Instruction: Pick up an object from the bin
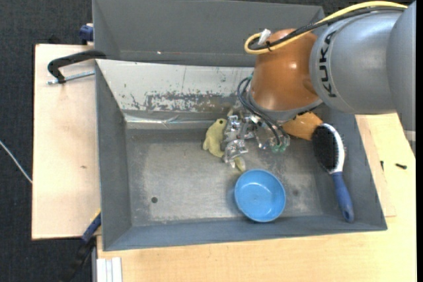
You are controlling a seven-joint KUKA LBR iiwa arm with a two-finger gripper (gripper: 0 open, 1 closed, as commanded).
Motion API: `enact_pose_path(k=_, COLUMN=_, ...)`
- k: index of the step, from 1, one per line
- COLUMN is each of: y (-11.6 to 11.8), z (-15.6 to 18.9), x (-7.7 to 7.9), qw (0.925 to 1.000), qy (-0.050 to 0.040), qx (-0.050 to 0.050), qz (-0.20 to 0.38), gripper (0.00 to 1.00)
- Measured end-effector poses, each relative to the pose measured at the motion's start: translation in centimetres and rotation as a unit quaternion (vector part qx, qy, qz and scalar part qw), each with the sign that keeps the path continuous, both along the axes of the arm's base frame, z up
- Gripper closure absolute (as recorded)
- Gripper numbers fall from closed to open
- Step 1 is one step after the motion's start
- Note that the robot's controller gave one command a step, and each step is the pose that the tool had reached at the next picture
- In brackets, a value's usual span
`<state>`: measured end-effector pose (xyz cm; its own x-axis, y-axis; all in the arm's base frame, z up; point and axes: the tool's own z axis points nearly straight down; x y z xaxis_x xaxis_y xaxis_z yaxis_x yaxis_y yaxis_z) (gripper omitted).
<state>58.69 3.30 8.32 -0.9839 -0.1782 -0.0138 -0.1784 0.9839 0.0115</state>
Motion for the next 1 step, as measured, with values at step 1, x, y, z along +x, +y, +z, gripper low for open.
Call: enact_pose_path(k=1, y=0.64, z=12.42, x=0.62, qw=0.9946, qy=-0.002, qx=-0.007, qz=0.103, gripper=1.0)
